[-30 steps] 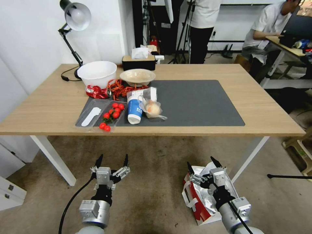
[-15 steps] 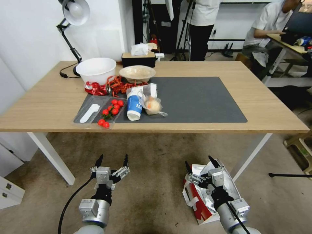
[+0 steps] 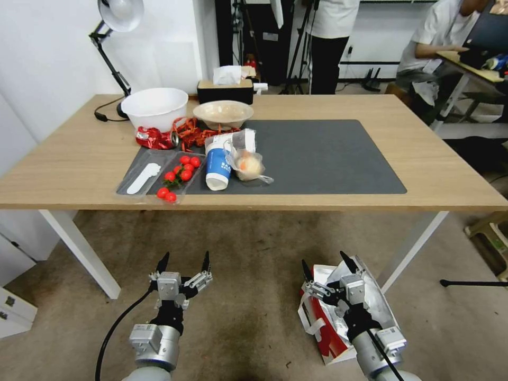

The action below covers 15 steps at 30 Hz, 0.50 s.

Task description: Pick up the food delivery bag from the floor and place it on the table.

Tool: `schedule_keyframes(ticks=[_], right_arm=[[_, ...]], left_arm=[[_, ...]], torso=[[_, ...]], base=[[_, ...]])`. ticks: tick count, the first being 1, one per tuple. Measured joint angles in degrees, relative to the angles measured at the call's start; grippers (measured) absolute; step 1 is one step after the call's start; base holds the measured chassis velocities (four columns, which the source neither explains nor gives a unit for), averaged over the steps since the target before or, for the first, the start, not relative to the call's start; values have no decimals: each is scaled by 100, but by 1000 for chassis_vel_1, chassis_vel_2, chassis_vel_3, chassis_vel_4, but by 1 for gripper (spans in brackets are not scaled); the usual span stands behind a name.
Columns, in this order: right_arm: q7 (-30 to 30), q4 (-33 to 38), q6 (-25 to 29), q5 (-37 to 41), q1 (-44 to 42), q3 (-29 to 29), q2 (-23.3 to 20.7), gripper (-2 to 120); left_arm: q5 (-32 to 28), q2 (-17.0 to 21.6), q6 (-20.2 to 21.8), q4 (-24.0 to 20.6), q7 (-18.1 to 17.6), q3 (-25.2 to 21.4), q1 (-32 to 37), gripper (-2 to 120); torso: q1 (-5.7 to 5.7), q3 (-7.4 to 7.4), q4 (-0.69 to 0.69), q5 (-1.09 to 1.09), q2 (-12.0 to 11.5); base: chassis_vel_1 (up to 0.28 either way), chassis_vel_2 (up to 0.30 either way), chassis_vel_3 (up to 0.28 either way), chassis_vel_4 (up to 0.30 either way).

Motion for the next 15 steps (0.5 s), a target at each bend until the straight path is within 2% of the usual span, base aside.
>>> schedule_keyframes(ticks=[15], right_arm=[[-24, -28, 118, 62, -12, 52, -12, 100]], left_arm=[[1, -76, -3, -52, 9, 8, 25, 100]], torso=[[-160, -233, 0, 0, -392]], base=[[0, 0, 0, 0]])
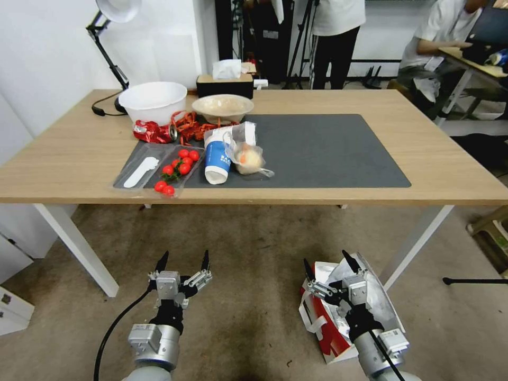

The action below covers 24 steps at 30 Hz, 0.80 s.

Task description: Pick up the food delivery bag from the floor and place it on the table.

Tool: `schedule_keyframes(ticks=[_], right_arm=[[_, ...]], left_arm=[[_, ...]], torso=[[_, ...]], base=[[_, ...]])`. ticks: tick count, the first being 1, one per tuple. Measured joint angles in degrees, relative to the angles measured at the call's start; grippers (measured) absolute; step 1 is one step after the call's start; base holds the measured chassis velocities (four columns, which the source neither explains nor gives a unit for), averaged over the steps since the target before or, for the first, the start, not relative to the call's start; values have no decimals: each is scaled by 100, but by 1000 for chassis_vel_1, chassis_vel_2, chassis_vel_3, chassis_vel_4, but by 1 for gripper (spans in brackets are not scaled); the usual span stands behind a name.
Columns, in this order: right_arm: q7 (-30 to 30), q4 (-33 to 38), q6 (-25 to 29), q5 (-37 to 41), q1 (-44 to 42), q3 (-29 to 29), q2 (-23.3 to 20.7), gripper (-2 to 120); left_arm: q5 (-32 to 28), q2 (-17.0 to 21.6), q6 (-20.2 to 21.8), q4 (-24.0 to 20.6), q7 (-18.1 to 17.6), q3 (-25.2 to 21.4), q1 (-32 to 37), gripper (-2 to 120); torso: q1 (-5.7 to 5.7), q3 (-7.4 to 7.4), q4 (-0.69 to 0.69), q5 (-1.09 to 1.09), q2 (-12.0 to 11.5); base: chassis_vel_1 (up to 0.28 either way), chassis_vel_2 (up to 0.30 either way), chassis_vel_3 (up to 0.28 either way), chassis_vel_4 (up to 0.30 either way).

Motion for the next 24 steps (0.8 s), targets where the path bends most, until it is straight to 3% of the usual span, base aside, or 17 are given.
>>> schedule_keyframes(ticks=[24], right_arm=[[-33, 93, 25, 8, -53, 35, -30, 100]], left_arm=[[12, 26, -3, -92, -1, -17, 36, 100]], torso=[[-226, -353, 0, 0, -582]], base=[[0, 0, 0, 0]])
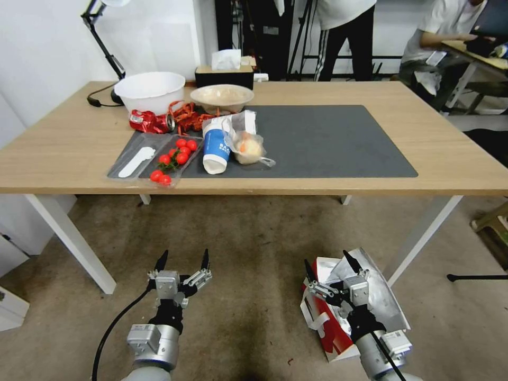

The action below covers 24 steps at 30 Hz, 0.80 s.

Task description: Pick up the food delivery bag from the floor and place it on the table.

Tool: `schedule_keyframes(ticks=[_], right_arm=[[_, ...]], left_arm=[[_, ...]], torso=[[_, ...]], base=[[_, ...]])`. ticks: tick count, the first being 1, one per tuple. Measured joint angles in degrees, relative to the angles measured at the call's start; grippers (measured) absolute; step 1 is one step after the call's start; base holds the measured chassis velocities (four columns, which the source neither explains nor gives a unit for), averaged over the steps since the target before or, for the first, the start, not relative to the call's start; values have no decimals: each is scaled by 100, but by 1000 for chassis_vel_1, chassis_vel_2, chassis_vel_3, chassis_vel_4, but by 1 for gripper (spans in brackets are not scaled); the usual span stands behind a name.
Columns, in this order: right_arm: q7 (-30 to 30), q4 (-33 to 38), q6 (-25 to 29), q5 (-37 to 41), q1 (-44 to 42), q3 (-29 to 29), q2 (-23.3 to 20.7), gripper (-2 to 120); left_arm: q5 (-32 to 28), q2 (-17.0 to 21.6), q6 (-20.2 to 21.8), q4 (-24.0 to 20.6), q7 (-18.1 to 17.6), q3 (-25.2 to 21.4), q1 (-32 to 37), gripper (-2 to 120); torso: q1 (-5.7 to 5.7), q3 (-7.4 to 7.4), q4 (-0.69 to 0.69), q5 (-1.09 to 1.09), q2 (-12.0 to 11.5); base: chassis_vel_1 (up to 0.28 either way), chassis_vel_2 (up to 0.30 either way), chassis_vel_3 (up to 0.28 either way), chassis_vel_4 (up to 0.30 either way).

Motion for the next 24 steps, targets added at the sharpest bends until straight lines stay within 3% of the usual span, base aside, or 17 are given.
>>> schedule_keyframes(ticks=[24], right_arm=[[-81, -69, 152, 83, 24, 36, 0, 100]], left_arm=[[76, -21, 2, -48, 20, -1, 16, 100]], torso=[[-208, -349, 0, 0, -555]], base=[[0, 0, 0, 0]])
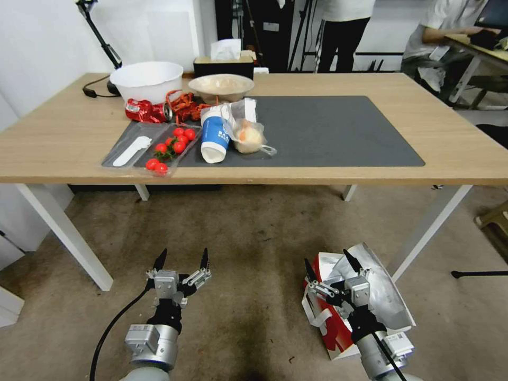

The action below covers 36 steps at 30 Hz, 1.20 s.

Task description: Pick up the food delivery bag from the floor and place it on the table.

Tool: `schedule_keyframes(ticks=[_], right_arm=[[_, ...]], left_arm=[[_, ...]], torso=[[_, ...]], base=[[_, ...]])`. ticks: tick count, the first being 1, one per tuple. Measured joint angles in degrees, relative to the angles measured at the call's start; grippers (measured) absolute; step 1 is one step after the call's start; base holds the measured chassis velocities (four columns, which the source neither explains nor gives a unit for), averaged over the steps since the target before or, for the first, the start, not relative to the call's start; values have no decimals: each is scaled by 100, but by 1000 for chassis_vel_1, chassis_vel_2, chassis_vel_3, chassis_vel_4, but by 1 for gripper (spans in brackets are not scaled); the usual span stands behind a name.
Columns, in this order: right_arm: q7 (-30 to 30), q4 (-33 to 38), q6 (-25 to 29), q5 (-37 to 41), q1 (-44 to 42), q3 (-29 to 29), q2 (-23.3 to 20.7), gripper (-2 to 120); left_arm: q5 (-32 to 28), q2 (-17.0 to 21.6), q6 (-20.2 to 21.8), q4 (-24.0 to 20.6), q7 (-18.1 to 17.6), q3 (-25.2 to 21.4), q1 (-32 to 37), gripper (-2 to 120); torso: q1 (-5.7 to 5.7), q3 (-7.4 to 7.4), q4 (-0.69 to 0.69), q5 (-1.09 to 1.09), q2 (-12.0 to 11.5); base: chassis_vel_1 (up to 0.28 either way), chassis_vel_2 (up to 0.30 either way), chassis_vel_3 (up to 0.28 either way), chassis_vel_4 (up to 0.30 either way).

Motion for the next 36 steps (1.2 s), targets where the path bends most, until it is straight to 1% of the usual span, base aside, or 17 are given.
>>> schedule_keyframes(ticks=[2, 8, 10, 18, 27, 30, 36], right_arm=[[-1, -1, 0, 0, 2, 1, 1, 100], [-5, -11, -4, 0, 1, 1, 13, 100], [-5, -12, -4, -1, 1, 1, 13, 100], [-46, -19, -2, -54, 4, 13, 20, 100], [-64, -19, 0, -57, 1, 35, 24, 100], [-71, -26, 3, -57, -2, 61, 23, 100], [-88, -36, 9, -57, -9, 79, 17, 100]], left_arm=[[1, 1, 1, 2, 0, 0, -2, 100], [19, 23, 2, 11, 38, -12, -9, 100], [20, 23, 2, 11, 38, -13, -9, 100], [20, 17, 2, 16, 30, -20, -20, 100], [17, 25, 0, 30, 22, -24, -26, 100], [17, 23, -5, 48, 24, -18, -29, 100], [16, 26, -15, 60, 19, -14, -31, 100]], torso=[[-8, -15, 0, 0, -22], [-64, -121, 0, 0, -185], [-70, -132, 0, 0, -201], [-138, -274, 0, 0, -412], [-202, -389, 0, 0, -591], [-239, -462, 0, 0, -702], [-272, -525, 0, 0, -797]], base=[[0, 0, 0, 0], [0, 0, 0, 0], [0, 0, 0, 0], [0, 0, 0, 0], [0, 0, 0, 0], [0, 0, 0, 0], [0, 0, 0, 0]])
